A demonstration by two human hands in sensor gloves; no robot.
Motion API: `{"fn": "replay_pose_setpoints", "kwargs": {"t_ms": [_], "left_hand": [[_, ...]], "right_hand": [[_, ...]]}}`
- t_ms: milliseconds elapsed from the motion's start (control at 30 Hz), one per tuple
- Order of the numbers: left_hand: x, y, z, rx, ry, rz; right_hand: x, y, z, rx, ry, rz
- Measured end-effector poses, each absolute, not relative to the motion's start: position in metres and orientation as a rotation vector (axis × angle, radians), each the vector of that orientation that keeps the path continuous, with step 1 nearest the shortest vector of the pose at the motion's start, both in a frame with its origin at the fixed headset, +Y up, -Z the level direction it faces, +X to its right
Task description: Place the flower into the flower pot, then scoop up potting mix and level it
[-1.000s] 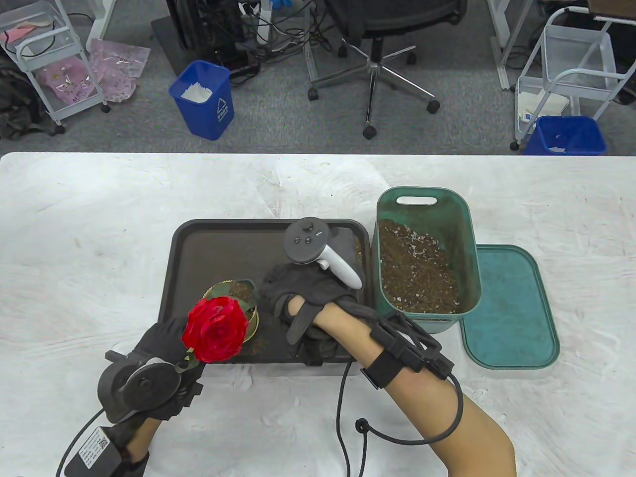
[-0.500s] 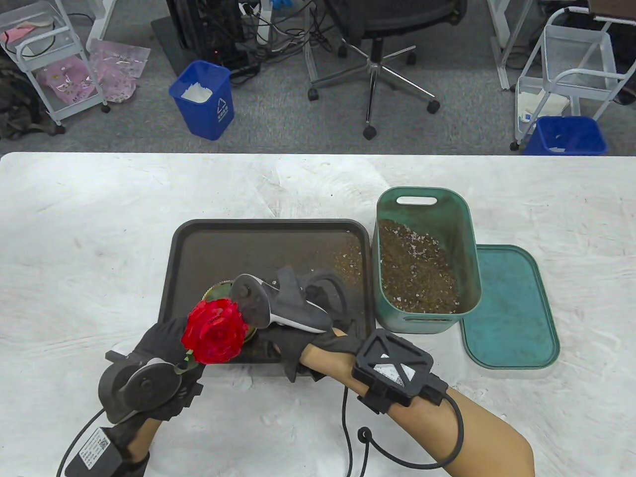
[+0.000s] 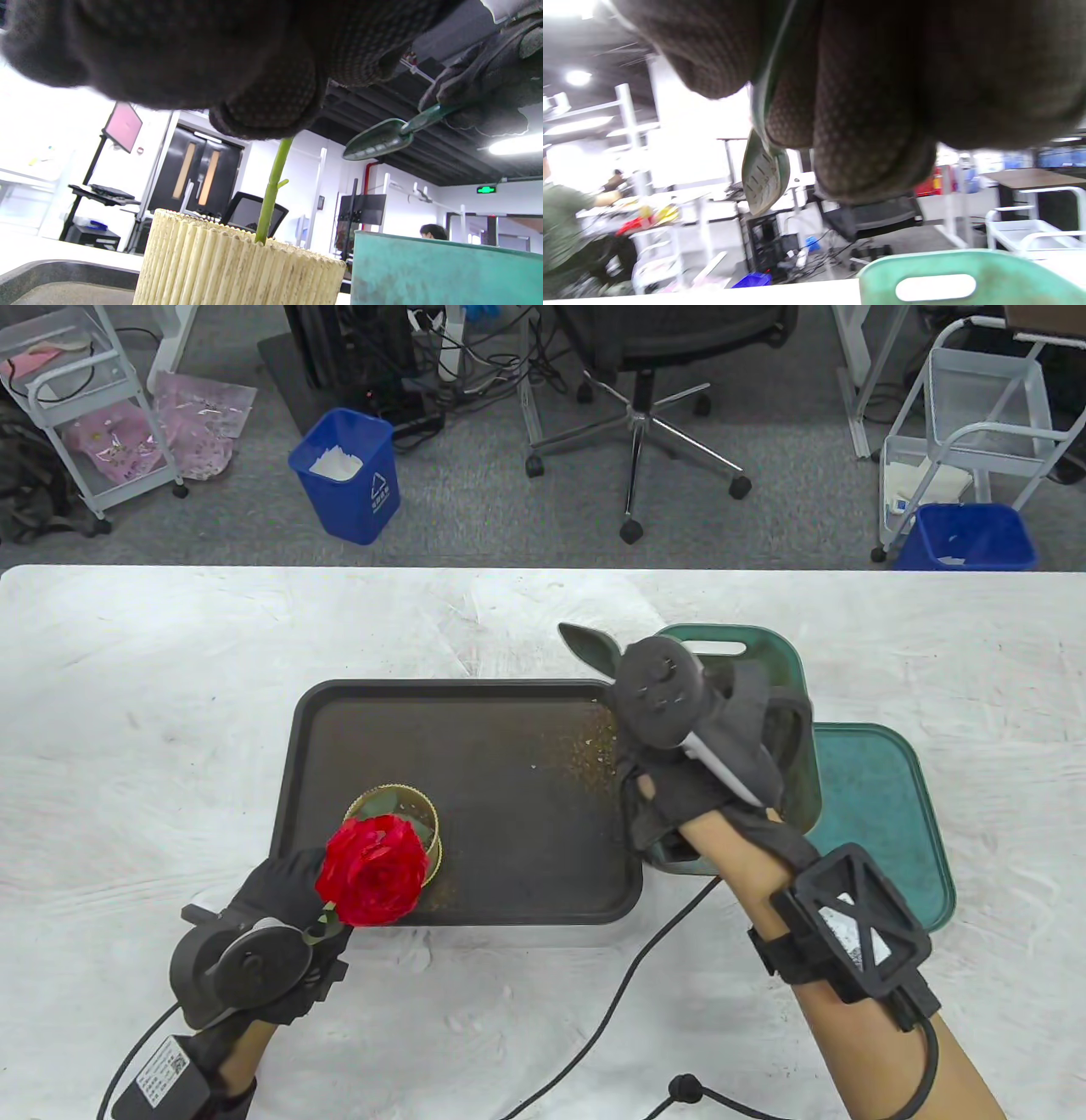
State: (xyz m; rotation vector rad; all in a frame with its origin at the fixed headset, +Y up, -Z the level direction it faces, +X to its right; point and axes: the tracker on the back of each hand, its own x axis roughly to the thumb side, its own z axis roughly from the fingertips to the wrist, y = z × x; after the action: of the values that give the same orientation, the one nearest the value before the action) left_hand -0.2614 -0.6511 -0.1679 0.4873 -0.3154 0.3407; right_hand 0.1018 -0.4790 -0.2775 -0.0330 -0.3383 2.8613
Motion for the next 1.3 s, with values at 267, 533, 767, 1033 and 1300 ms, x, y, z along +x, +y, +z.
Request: {"fn": "replay_pose_setpoints", "kwargs": {"t_ms": [267, 533, 767, 1033, 1300], "left_hand": [[-0.260, -0.651, -0.168, 0.489, -0.317, 0.338], [-0.264, -0.652, -0.169, 0.489, -0.295, 0.352], [-0.270, -0.653, -0.172, 0.482, -0.274, 0.369], [-0.268, -0.653, -0.171, 0.480, -0.281, 0.369], [-0.265, -0.653, -0.170, 0.483, -0.297, 0.357]], "right_hand": [[0.163, -0.513, -0.316, -0.381, -0.128, 2.886], [0.174, -0.579, -0.367, -0.606, 0.223, 3.031], [0.175, -0.623, -0.403, -0.770, 0.360, 3.082], [0.182, -0.636, -0.412, -0.732, 0.486, 2.950], [0.199, -0.645, -0.413, -0.657, 0.566, 2.651]]}}
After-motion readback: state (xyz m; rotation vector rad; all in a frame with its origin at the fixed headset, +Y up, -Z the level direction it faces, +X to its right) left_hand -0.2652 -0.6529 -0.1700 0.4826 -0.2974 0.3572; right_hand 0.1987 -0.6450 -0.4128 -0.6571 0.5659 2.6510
